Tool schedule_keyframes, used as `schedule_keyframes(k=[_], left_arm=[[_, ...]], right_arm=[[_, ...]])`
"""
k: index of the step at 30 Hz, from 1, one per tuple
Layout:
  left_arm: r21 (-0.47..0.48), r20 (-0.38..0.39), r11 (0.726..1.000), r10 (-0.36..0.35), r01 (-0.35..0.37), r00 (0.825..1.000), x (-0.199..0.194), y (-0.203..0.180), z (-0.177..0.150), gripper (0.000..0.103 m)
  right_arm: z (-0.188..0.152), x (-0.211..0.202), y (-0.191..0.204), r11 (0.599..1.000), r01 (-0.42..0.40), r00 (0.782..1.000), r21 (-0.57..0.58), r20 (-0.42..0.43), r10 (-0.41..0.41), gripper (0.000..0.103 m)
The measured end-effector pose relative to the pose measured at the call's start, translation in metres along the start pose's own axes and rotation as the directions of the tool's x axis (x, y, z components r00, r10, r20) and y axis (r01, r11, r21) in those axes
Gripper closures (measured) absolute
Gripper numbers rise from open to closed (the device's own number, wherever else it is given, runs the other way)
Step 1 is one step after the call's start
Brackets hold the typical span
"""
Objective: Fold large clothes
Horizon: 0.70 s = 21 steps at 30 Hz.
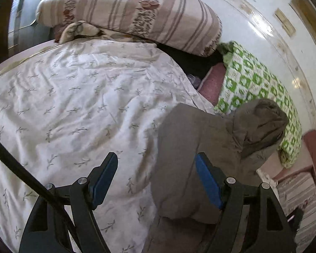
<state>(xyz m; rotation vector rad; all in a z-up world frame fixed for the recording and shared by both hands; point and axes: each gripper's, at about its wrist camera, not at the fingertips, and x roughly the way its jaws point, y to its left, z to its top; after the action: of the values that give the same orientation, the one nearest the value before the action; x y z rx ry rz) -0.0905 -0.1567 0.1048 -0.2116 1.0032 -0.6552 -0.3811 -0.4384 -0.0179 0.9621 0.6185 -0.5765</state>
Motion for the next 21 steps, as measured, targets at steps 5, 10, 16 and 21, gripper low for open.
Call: schedule_keyframes(k=[5,10,16,21], left_arm=[[0.072,-0.024,0.997,0.006,-0.004,1.000,0.011,-0.019,-0.009,0.028],[0.169,-0.069,0.985,0.041,-0.029,0.997,0.034,-0.045,-0.028,0.028],[0.329,-0.093,0.933,0.187,-0.147,0.978,0.068,-0.070,-0.058,0.028],[0.395,-0.103,0.895,0.269,-0.209,0.958,0.080,-0.073,-0.069,0.027]], right_arm=[[0.020,-0.059,0.008,0.934,0.324,0.929,-0.150,0.236,-0.285,0.084],[0.040,-0.073,-0.024,0.886,0.441,0.881,-0.141,0.255,-0.398,0.084],[0.041,-0.049,-0.067,0.902,0.422,0.900,-0.092,0.158,-0.405,0.081],[0.046,-0.058,-0.072,0.905,0.414,0.907,-0.096,0.130,-0.401,0.070]])
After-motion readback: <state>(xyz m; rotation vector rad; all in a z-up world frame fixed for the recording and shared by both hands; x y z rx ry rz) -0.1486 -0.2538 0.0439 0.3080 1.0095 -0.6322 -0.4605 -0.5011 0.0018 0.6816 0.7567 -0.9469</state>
